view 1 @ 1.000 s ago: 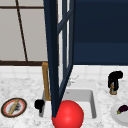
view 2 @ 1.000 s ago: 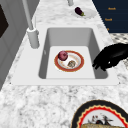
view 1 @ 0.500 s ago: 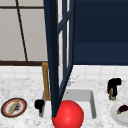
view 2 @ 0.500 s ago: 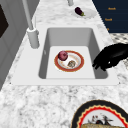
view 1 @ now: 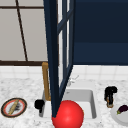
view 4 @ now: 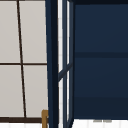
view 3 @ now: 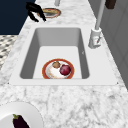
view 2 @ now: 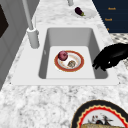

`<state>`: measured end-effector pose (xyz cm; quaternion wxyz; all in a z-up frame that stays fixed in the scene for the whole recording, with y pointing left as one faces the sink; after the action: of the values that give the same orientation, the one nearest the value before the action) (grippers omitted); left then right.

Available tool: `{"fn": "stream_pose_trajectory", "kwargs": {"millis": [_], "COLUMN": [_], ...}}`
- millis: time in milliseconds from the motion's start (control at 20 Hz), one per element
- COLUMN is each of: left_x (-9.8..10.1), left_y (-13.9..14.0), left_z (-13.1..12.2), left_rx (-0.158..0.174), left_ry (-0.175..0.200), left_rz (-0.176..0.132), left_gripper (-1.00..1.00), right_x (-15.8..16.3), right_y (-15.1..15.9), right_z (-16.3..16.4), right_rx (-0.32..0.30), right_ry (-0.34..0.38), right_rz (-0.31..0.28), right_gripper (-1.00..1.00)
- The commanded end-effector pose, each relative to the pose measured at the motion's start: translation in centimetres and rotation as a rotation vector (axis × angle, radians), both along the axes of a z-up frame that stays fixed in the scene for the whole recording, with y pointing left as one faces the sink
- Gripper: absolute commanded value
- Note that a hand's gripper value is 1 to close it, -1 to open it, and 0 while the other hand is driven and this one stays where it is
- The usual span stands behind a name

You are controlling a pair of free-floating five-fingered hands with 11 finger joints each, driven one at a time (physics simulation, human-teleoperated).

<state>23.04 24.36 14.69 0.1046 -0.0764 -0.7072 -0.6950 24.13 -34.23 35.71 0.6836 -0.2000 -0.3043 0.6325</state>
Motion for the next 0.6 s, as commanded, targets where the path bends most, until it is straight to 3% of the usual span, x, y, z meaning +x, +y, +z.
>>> {"fn": "stream_pose_trajectory", "kwargs": {"millis": [0, 350, 450, 550], "left_x": [0.0, 0.0, 0.0, 0.0], "left_y": [0.0, 0.0, 0.0, 0.0], "left_z": [0.0, 0.0, 0.0, 0.0], "left_rx": [0.0, 0.0, 0.0, 0.0], "left_ry": [0.0, 0.0, 0.0, 0.0], "left_rz": [0.0, 0.0, 0.0, 0.0], "left_gripper": [0.0, 0.0, 0.0, 0.0], "right_x": [-1.5, -5.6, -6.3, -6.7], "right_y": [1.4, 3.1, 2.6, 1.6], "right_z": [-1.8, -4.2, -6.0, -7.2], "right_rx": [-0.018, 0.002, 0.028, 0.063], "right_ry": [0.055, 0.006, -0.001, -0.058], "right_rz": [-0.06, -0.054, -0.054, -0.036], "right_gripper": [1.0, 1.0, 1.0, 1.0]}}
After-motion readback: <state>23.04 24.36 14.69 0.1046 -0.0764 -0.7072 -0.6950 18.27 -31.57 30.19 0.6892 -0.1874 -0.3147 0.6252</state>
